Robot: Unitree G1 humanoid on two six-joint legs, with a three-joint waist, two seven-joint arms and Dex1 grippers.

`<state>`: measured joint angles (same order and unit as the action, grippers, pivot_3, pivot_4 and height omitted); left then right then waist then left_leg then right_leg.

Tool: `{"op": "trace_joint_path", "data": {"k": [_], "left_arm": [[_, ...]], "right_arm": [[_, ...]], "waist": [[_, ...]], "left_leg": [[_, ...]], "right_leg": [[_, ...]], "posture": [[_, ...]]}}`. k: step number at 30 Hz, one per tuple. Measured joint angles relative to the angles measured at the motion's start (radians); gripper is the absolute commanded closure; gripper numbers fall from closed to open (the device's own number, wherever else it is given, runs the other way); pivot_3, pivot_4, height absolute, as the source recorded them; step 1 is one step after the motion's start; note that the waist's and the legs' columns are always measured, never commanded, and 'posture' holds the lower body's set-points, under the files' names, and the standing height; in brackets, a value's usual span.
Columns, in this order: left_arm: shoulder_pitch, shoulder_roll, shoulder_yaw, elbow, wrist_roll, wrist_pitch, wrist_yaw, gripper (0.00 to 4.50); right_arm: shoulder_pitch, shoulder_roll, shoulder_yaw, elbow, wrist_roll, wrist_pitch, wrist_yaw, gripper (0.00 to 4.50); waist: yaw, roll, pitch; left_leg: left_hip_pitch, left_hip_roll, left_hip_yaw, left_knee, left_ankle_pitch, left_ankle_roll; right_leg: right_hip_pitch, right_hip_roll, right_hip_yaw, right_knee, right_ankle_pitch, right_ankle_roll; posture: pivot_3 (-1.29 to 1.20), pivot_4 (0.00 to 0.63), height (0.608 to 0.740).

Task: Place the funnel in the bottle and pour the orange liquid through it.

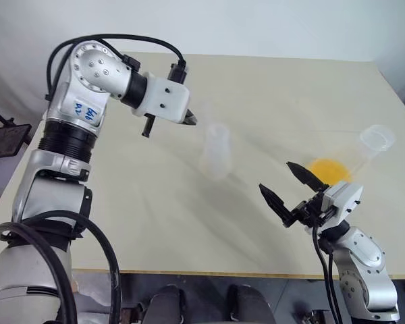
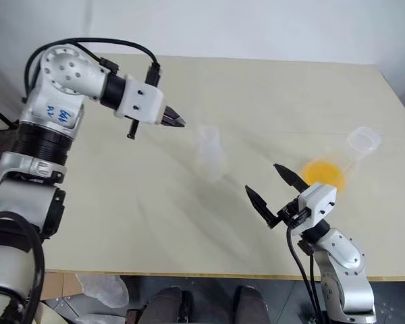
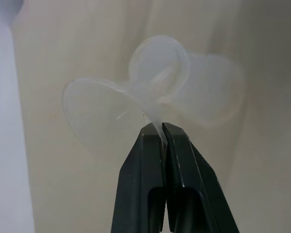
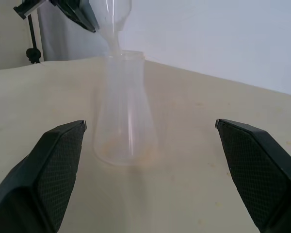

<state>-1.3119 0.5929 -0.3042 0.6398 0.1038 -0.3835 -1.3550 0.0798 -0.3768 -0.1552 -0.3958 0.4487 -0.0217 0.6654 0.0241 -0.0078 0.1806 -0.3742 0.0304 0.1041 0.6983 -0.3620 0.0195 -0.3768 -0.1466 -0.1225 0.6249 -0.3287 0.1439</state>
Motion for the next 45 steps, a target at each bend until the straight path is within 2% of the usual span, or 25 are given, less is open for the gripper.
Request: {"op": "trace_joint_path", "data": {"k": [5,8,14,20,28,33,37,45], "left_arm": [[0.008,-0.044,-0.010,-0.020,-0.002,0.019,0.001,4.47],[0.008,-0.055,-0.008,-0.020,-0.005,0.028,0.003,3.86],[0.024,-0.070,0.018,-0.048,-0.042,0.103,0.006,2.00],[0.111,-0.049,0.074,-0.116,-0.083,0.198,0.034,0.06],[0.455,0.006,0.318,-0.345,-0.306,0.535,0.159,0.02],[0.760,0.012,0.524,-0.510,-0.460,0.603,0.251,0.02],[0.905,0.014,0.555,-0.593,-0.519,0.606,0.244,0.02],[0.923,0.001,0.502,-0.689,-0.590,0.672,0.253,0.02]], "right_arm": [[0.001,0.000,0.005,0.000,0.000,0.000,0.000,0.00],[0.002,0.000,0.013,0.001,-0.001,0.000,-0.001,0.00],[-0.008,0.013,0.030,0.009,-0.015,-0.006,-0.004,0.00],[-0.026,0.024,0.031,0.018,-0.029,-0.024,-0.005,0.00],[0.016,0.033,-0.027,0.006,-0.015,-0.037,-0.062,0.00],[0.192,0.055,-0.178,-0.065,0.034,-0.054,-0.126,0.00],[0.275,0.115,-0.296,-0.075,0.058,-0.114,-0.185,0.00],[0.328,0.148,-0.403,0.036,0.089,-0.185,-0.199,0.00]], "waist": [[-0.002,0.000,0.000],[-0.003,0.000,0.000],[-0.003,0.000,0.000],[-0.005,0.000,0.000],[-0.023,0.000,0.000],[-0.023,0.001,0.000],[-0.016,0.001,0.000],[-0.013,0.003,-0.002]], "left_leg": [[0.000,0.000,0.000,0.000,0.000,0.000],[0.000,0.000,0.000,0.000,0.000,0.000],[0.000,0.000,0.000,0.000,0.000,0.000],[0.000,0.000,-0.001,0.000,0.000,0.000],[0.001,0.001,-0.012,0.000,0.000,0.000],[0.001,0.000,-0.013,0.000,0.000,0.000],[0.003,0.000,-0.011,0.001,0.000,0.000],[0.005,0.000,-0.008,0.000,0.000,0.000]], "right_leg": [[0.000,0.000,0.000,0.000,0.000,0.000],[0.000,0.000,0.000,0.000,0.000,0.000],[0.000,0.000,0.000,0.000,0.000,0.000],[0.000,0.000,0.000,0.001,0.000,0.000],[0.000,-0.001,0.000,0.003,0.000,0.000],[0.001,-0.002,-0.001,0.003,0.000,0.000],[0.003,-0.002,0.002,0.003,0.000,0.000],[0.002,-0.001,0.006,0.003,0.000,0.000]], "posture": [[0.00,0.150,0.740],[0.00,0.150,0.740],[0.00,0.150,0.740],[0.00,0.150,0.740],[0.00,0.150,0.740],[0.00,0.150,0.740],[0.00,0.150,0.740],[0.00,0.150,0.740]]}}
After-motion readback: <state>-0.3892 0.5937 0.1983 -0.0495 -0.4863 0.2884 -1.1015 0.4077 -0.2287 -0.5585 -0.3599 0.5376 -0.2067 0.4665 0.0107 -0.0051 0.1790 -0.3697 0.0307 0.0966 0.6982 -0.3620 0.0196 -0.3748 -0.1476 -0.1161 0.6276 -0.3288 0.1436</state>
